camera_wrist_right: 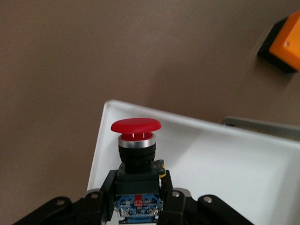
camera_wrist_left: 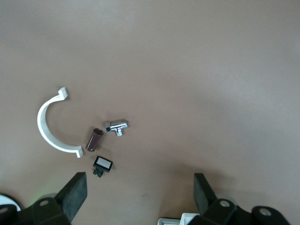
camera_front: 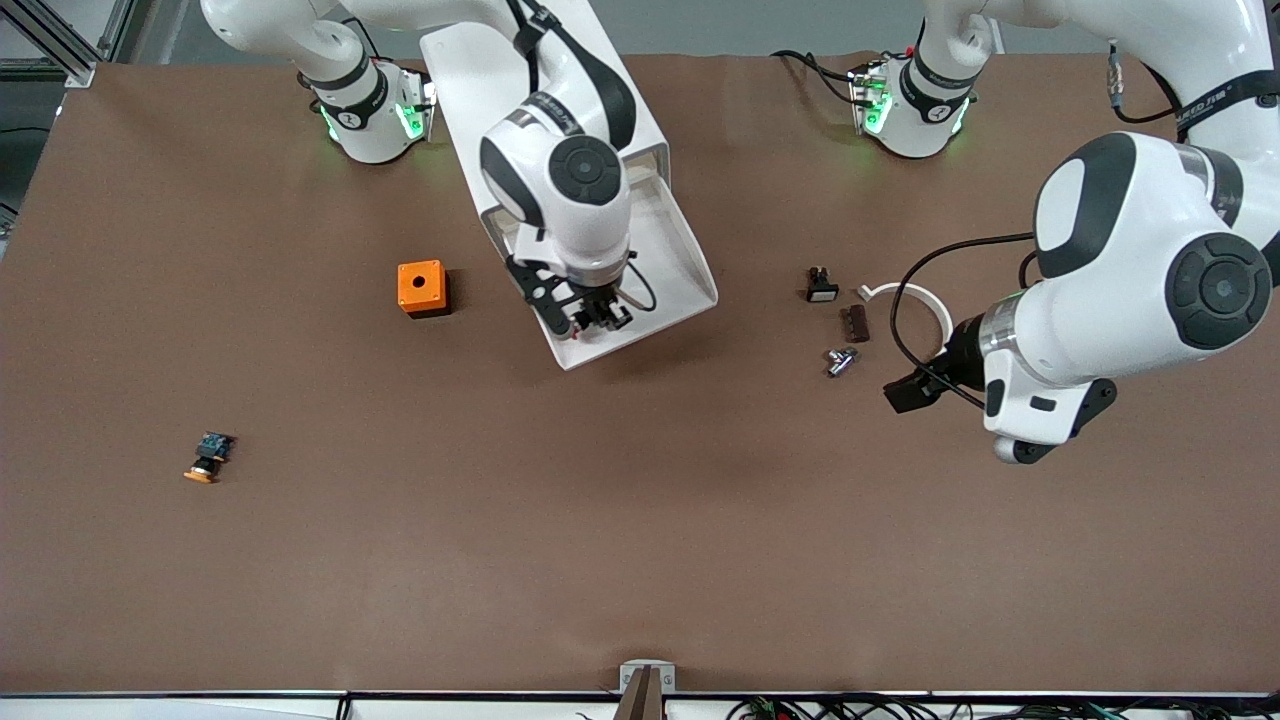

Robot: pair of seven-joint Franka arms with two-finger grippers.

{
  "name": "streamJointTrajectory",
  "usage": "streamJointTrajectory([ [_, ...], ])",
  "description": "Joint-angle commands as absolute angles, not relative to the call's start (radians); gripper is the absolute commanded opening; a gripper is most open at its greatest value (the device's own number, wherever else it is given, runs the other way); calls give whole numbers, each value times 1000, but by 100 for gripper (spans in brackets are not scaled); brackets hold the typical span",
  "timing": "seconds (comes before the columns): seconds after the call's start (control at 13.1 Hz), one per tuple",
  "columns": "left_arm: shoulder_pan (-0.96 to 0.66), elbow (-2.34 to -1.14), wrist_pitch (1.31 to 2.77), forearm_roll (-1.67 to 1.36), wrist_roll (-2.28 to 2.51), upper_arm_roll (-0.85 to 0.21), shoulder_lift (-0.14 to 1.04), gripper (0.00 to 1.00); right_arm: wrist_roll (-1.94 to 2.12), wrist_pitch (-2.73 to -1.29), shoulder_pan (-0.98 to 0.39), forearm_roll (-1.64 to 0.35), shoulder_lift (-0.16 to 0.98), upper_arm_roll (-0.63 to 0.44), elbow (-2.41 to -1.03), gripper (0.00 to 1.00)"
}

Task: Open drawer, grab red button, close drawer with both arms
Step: 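Lift the red button out with the right gripper while the left gripper approaches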

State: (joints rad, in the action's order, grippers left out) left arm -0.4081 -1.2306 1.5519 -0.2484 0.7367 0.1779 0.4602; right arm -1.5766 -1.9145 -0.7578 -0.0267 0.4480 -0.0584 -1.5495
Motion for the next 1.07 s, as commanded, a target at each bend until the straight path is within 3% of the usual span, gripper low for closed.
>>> streamJointTrajectory([
  [0.0, -422, -1296, 1642, -222, 660, 129, 457, 100, -1267, -1803, -599, -69, 382, -49, -1506, 0],
  [0.3, -529, -1399, 1854, -195, 618, 106, 492, 100, -808, -1781, -383, -54, 365, -54, -1517, 0],
  [0.53, -601, -1401, 1991, -196, 637, 104, 570, 100, -580, -1888, -266, -46, 374, -55, -1574, 0],
  [0.99, -719, -1404, 2014, -212, 742, 84, 670, 100, -266, -2137, -82, -23, 429, -55, -1729, 0],
])
